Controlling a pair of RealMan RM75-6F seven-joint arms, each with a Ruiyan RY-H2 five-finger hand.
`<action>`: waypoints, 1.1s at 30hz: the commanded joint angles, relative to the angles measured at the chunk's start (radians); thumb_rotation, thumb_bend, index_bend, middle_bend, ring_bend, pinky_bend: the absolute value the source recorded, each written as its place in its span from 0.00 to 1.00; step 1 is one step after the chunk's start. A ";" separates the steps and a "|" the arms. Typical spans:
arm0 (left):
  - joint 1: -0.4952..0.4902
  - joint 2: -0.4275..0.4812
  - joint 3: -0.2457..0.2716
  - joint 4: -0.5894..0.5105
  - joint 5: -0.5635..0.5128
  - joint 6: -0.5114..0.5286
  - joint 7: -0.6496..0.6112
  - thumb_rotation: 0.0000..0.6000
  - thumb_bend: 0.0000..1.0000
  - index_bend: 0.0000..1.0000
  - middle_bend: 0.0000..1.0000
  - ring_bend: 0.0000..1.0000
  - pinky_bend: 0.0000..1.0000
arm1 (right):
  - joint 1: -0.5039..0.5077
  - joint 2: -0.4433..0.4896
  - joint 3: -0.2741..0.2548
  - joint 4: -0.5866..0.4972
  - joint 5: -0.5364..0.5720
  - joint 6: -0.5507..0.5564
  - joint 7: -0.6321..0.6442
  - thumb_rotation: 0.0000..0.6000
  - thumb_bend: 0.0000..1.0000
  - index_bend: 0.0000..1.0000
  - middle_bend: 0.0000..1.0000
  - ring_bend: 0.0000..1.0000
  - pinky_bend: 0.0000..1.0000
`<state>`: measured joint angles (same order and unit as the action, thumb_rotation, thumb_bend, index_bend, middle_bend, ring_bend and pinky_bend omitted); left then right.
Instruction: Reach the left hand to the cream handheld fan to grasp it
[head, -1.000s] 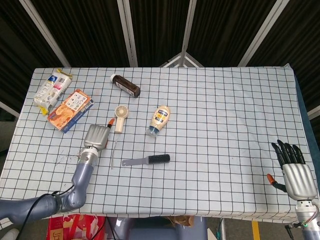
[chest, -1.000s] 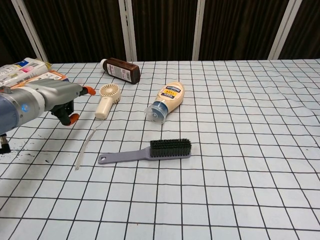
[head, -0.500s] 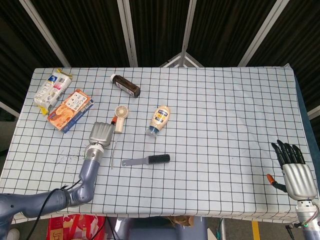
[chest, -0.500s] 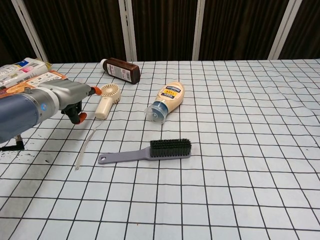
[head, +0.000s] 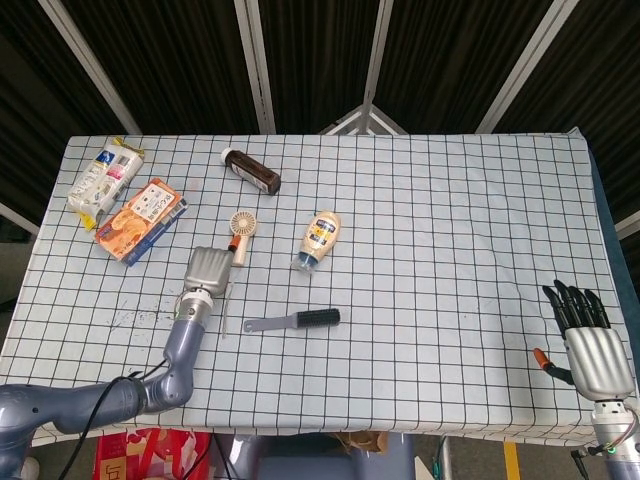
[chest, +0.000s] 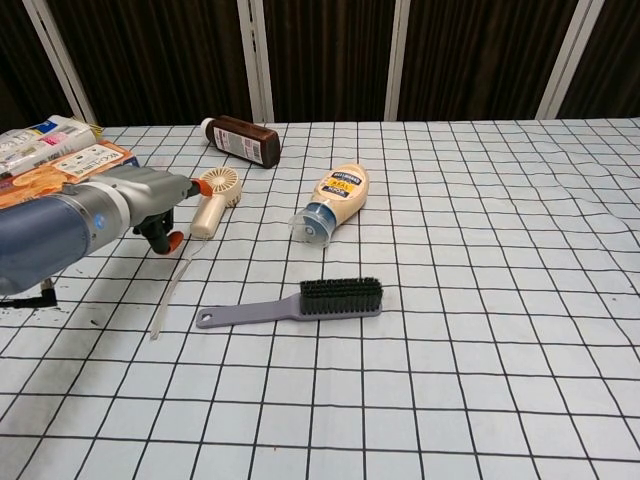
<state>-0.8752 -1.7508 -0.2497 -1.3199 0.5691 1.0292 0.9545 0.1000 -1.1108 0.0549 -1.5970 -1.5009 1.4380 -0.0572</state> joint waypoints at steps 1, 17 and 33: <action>-0.001 -0.002 0.005 -0.004 0.002 0.004 -0.003 1.00 0.71 0.02 0.89 0.78 0.81 | 0.000 0.000 0.000 0.000 0.000 0.000 0.001 1.00 0.28 0.00 0.00 0.00 0.00; -0.006 -0.002 0.031 0.013 -0.009 0.009 -0.015 1.00 0.71 0.02 0.89 0.78 0.81 | 0.000 0.000 0.000 0.000 0.001 0.000 0.001 1.00 0.28 0.00 0.00 0.00 0.00; -0.032 -0.033 0.038 0.056 -0.096 -0.023 0.017 1.00 0.73 0.07 0.89 0.78 0.81 | 0.001 0.000 -0.001 0.002 -0.002 0.001 0.006 1.00 0.28 0.00 0.00 0.00 0.00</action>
<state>-0.9048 -1.7821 -0.2113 -1.2649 0.4757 1.0073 0.9709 0.1011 -1.1109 0.0537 -1.5949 -1.5026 1.4389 -0.0511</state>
